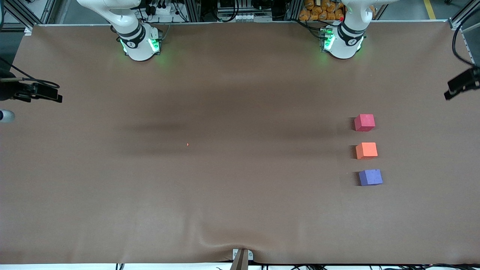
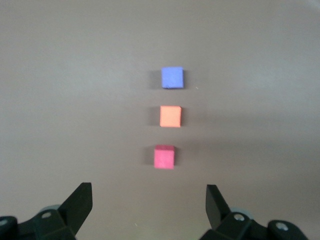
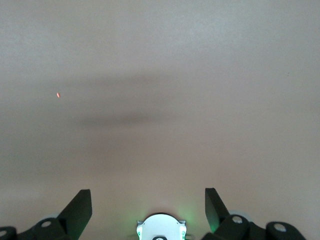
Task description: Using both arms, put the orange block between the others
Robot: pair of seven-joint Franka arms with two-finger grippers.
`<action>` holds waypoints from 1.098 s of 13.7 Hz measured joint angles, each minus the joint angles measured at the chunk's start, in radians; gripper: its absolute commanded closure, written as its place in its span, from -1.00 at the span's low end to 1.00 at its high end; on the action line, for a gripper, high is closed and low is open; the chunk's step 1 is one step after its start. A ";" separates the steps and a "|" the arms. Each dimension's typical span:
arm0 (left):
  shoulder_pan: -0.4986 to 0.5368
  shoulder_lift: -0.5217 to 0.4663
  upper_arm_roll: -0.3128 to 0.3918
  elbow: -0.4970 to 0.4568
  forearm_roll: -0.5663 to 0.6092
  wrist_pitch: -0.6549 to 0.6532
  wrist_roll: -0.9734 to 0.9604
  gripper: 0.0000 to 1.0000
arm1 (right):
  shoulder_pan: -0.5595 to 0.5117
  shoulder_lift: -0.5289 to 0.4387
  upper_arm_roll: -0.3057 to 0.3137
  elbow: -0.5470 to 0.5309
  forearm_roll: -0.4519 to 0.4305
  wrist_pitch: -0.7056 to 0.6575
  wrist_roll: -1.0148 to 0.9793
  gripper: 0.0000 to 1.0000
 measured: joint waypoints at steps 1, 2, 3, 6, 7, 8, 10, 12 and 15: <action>0.002 -0.014 0.002 -0.011 -0.016 -0.008 -0.001 -1.00 | 0.000 -0.003 0.000 0.002 0.000 -0.004 0.000 -1.00; 0.001 -0.028 0.004 -0.028 -0.025 -0.010 -0.006 -1.00 | 0.000 -0.004 0.000 0.003 0.000 -0.006 0.000 -1.00; -0.004 -0.041 0.005 -0.048 -0.029 -0.010 -0.021 -1.00 | 0.000 -0.004 0.000 0.003 0.000 -0.006 0.000 -1.00; -0.031 -0.069 0.007 -0.088 -0.030 -0.033 -0.078 -1.00 | 0.000 -0.004 0.005 0.003 0.002 -0.006 0.000 -1.00; -0.041 -0.075 0.012 -0.093 -0.030 -0.046 -0.086 -1.00 | 0.000 -0.004 0.007 0.003 0.002 -0.006 0.000 -1.00; -0.046 -0.082 0.017 -0.097 -0.030 -0.058 -0.089 -1.00 | 0.000 -0.004 0.008 0.003 0.002 -0.006 0.000 -1.00; -0.051 -0.097 0.023 -0.108 -0.030 -0.068 -0.089 -1.00 | 0.001 -0.004 0.012 0.003 0.003 -0.006 0.000 -1.00; -0.054 -0.100 0.034 -0.113 -0.030 -0.069 -0.088 -1.00 | 0.002 -0.004 0.016 0.003 0.003 -0.006 0.000 -1.00; -0.069 -0.096 0.039 -0.125 -0.013 -0.067 -0.088 -1.00 | 0.004 -0.004 0.018 0.003 0.003 -0.006 0.000 -1.00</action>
